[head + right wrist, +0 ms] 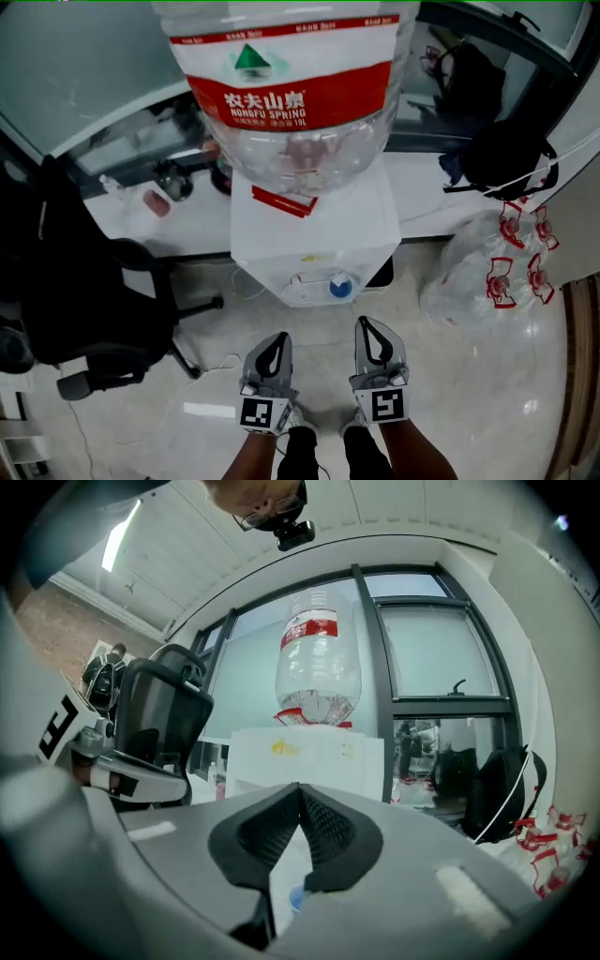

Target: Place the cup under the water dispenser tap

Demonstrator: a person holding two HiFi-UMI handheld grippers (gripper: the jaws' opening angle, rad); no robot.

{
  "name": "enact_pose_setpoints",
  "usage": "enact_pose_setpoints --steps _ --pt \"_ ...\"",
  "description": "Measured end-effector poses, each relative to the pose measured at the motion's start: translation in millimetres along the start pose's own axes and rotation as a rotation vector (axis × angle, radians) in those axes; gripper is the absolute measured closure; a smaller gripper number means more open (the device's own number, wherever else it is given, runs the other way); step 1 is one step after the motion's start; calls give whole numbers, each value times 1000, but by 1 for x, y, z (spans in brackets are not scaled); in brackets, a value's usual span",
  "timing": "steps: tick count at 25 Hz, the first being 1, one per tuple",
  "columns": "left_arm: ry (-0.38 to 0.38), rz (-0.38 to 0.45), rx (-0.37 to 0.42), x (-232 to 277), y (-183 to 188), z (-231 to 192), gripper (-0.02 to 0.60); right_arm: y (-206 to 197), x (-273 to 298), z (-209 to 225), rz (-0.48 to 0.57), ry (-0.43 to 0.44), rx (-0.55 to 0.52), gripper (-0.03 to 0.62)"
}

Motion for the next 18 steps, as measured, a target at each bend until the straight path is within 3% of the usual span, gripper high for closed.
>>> enact_pose_setpoints --steps 4,11,18 --pt "10 -19 -38 -32 36 -10 566 52 -22 -19 -14 14 1 591" --pt "-29 -61 19 -92 96 -25 565 128 -75 -49 -134 60 -122 591" --pt "-75 15 74 -115 161 -32 566 181 -107 -70 -159 119 -149 592"
Point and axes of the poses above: the fingertips, and each gripper's own axes: x forward along the fingers, z to its right, y out of its top, the point moved 10 cm from there along -x, backward along the fingers, and after that the axes turned 14 degrees about x, right-handed, at the moved point
